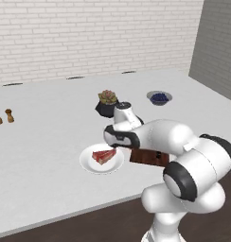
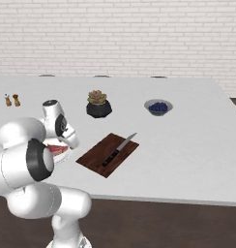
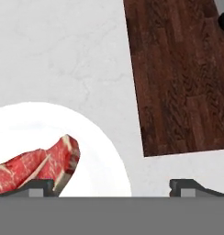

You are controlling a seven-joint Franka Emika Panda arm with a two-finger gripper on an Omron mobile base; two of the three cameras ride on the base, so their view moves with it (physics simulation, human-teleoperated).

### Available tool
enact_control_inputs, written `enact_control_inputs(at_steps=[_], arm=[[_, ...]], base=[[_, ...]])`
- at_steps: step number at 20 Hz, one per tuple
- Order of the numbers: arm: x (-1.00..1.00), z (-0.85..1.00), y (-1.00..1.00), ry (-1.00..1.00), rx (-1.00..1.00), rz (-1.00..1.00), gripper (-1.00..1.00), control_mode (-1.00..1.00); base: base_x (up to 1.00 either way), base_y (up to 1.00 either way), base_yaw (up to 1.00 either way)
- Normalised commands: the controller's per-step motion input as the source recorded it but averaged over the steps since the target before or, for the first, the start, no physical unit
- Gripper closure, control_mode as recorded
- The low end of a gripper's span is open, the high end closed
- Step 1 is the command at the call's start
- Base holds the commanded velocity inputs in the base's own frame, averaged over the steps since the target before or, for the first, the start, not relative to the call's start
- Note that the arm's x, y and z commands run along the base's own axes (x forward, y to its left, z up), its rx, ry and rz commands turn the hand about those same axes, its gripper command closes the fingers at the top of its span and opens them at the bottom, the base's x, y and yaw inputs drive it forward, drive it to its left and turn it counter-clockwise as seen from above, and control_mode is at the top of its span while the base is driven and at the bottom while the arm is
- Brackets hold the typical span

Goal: Pick up the knife from the drawer and place it on the cutting board. Then place the meat from the plate to the cutting board.

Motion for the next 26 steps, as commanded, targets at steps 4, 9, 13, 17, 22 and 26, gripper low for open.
enact_control_inputs(at_steps=[4,9,13,17,22,26], arm=[[0.23,-0.14,0.56,0.07,0.00,-0.01,-1.00,-1.00],[0.27,-0.11,0.34,0.06,0.00,0.00,-1.00,-1.00],[0.19,-0.13,0.12,0.02,0.00,0.00,-1.00,-1.00],[0.08,-0.20,0.00,0.00,0.00,0.00,-1.00,-1.00],[0.00,-0.17,0.00,0.00,0.00,0.00,-1.00,-1.00],[0.02,-0.17,0.00,0.00,0.00,0.00,-1.00,-1.00]], base=[[0.00,0.00,0.00],[0.00,0.00,0.00],[0.00,0.00,0.00],[0.00,0.00,0.00],[0.00,0.00,0.00],[0.00,0.00,0.00]])
